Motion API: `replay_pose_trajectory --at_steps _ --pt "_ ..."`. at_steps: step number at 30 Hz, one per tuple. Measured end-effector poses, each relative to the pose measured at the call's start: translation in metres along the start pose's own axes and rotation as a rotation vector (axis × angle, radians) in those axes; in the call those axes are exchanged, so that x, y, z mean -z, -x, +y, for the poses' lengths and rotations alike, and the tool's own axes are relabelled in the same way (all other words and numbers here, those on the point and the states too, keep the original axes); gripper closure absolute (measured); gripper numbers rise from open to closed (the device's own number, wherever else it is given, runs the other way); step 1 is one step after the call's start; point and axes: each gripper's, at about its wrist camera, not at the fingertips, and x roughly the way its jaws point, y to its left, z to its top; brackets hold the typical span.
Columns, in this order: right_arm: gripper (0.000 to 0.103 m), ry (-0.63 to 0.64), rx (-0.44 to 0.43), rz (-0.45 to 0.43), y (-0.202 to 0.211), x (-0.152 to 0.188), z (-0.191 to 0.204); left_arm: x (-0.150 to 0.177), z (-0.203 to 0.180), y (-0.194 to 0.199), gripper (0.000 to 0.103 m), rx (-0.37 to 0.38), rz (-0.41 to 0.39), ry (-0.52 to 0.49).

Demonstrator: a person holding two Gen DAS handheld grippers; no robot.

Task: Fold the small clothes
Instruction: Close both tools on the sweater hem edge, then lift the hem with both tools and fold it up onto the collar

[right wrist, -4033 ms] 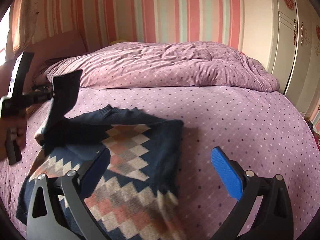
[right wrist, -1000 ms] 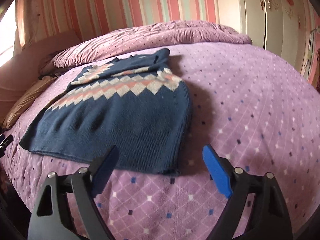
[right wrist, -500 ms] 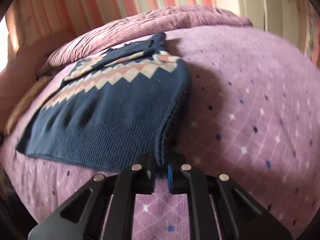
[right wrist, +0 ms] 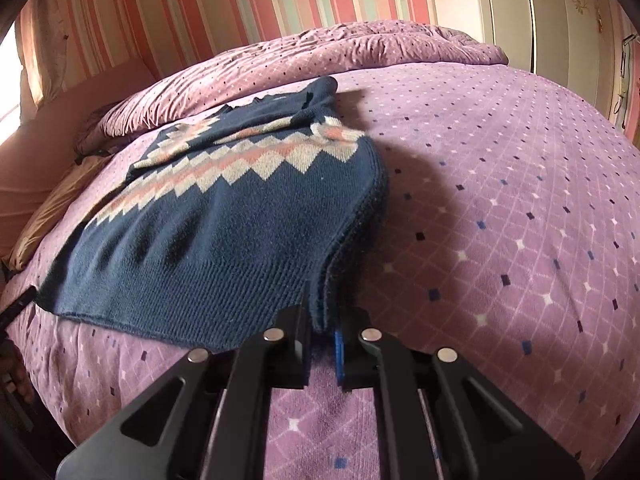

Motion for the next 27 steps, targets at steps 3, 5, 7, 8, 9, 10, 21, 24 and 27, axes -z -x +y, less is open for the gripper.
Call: replay_pose_trajectory --at_steps 3,5,7,8,9,10,21,24,27 --pt "0.095 0.005 -0.007 -0.002 0.000 -0.002 0.000 0.000 -0.008 -0.015 0.015 -0.045 0.047 -0.022" --pt "0.095 0.009 -0.010 -0.001 0.000 -0.002 0.000 0.000 -0.005 -0.023 0.016 -0.063 0.069 0.006" --pt "0.095 0.004 -0.013 0.002 -0.001 -0.002 0.000 0.001 -0.002 -0.032 0.027 -0.070 0.096 0.039" --pt "0.095 0.003 -0.014 0.000 -0.001 -0.002 -0.001 0.001 -0.001 -0.037 0.052 -0.073 0.110 0.046" --pt "0.095 0.002 -0.011 0.001 -0.001 -0.002 -0.001 0.001 0.001 -0.043 0.063 -0.081 0.130 0.050" --pt "0.095 -0.002 -0.008 0.004 -0.001 -0.002 -0.001 0.002 0.003 -0.046 0.073 -0.074 0.136 0.064" --pt "0.095 -0.005 -0.006 -0.014 -0.002 -0.001 -0.003 -0.010 -0.003 -0.030 0.098 -0.066 0.078 0.052" --pt "0.095 -0.002 -0.006 -0.026 0.002 -0.003 -0.002 -0.016 -0.005 -0.026 0.098 -0.078 0.065 0.028" --pt "0.095 -0.006 -0.002 -0.031 0.004 -0.004 -0.002 -0.023 -0.006 -0.023 0.098 -0.087 0.051 0.010"
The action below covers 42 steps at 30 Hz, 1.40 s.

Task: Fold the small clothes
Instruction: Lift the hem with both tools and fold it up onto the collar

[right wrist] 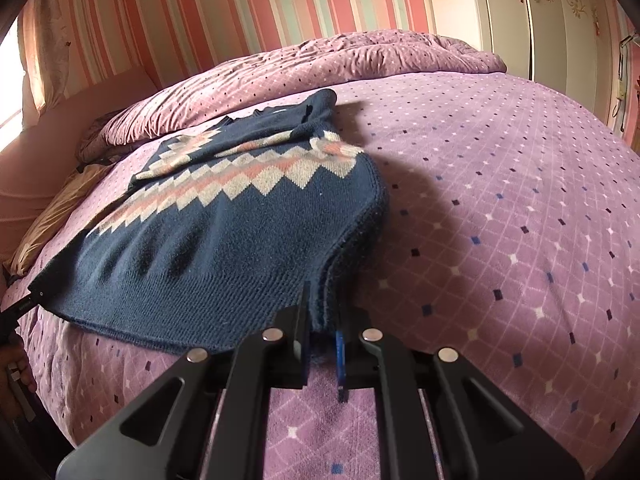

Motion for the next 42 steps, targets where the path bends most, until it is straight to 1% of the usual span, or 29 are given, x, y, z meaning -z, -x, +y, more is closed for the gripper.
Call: replay_pose_trajectory --at_steps 4,11,16,24,31,39,42 --pt "0.095 0.003 -0.009 -0.016 0.006 -0.006 0.001 -0.013 -0.001 0.004 0.098 -0.004 -0.016 -0.009" --pt "0.095 0.035 -0.011 -0.074 0.017 -0.038 0.011 -0.047 -0.007 0.010 0.098 0.003 -0.057 -0.034" --pt "0.095 0.074 -0.002 -0.096 0.013 -0.070 0.021 -0.078 -0.017 0.013 0.097 -0.011 -0.100 -0.083" --pt "0.095 0.119 0.005 -0.150 0.011 -0.131 0.037 -0.132 -0.026 0.010 0.097 -0.033 -0.156 -0.090" --pt "0.095 0.118 0.005 -0.176 0.000 -0.169 0.042 -0.174 -0.037 -0.001 0.098 -0.045 -0.187 -0.099" --pt "0.095 0.126 0.017 -0.188 -0.022 -0.200 0.042 -0.209 -0.049 -0.020 0.097 -0.056 -0.212 -0.117" --pt "0.095 0.139 0.028 -0.192 -0.033 -0.218 0.043 -0.224 -0.051 -0.031 0.097 -0.058 -0.217 -0.110"
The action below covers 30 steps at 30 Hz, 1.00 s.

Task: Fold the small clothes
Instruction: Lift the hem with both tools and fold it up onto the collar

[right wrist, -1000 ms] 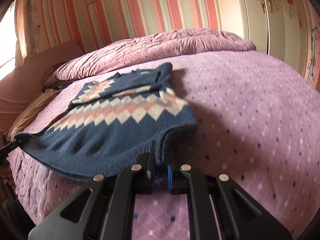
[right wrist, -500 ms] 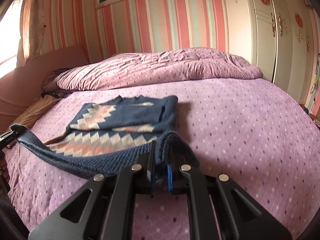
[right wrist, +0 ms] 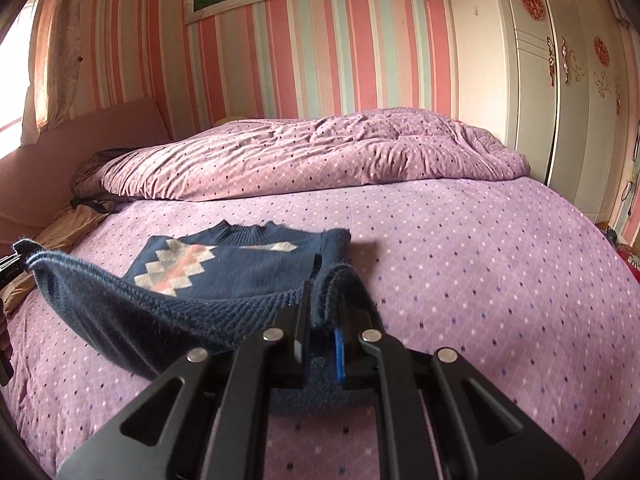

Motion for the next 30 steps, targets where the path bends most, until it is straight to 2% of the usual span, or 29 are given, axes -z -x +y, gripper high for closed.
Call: replay_pose_trajectory --at_steps 8,15,23,30 --pt "0.095 0.012 0.027 -0.010 -0.049 -0.052 0.002 -0.044 -0.011 -0.050 0.097 -0.021 -0.025 -0.015" --pt "0.095 0.006 0.049 0.035 -0.128 -0.086 0.004 -0.069 -0.022 -0.126 0.097 -0.058 0.025 -0.043" --pt "0.095 0.033 0.091 0.113 -0.230 -0.094 -0.001 -0.078 -0.040 -0.216 0.097 -0.105 0.075 -0.081" --pt "0.095 0.079 0.135 0.221 -0.310 -0.078 -0.004 -0.064 -0.053 -0.293 0.094 -0.129 0.184 -0.102"
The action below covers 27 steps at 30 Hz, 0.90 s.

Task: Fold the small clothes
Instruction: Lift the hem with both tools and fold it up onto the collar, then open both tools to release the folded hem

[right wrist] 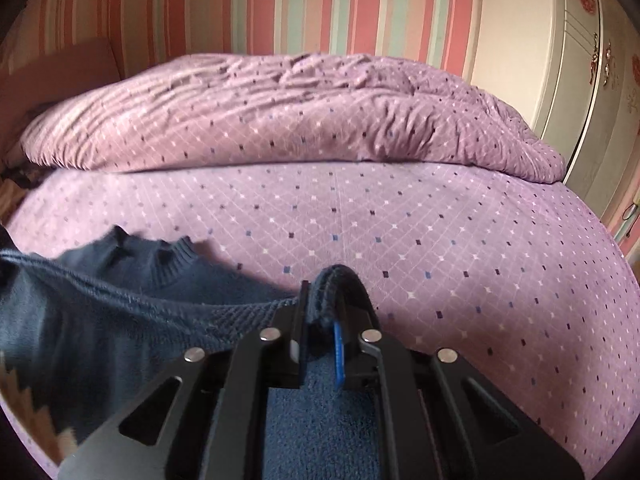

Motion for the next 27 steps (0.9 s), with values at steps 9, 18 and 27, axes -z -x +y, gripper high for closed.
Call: replay_pose_trajectory --at_steps 9,18,27 --pt "0.086 0.027 -0.001 0.090 -0.051 -0.001 0.010 0.006 -0.018 -0.059 0.080 0.007 0.131 -0.040" --pt "0.002 -0.109 -0.065 0.136 -0.050 -0.025 -0.004 -0.013 -0.021 -0.057 0.044 0.068 0.160 -0.038" --pt "0.002 -0.114 -0.102 0.068 -0.002 -0.042 0.004 -0.035 0.001 -0.009 0.003 0.051 0.057 0.011"
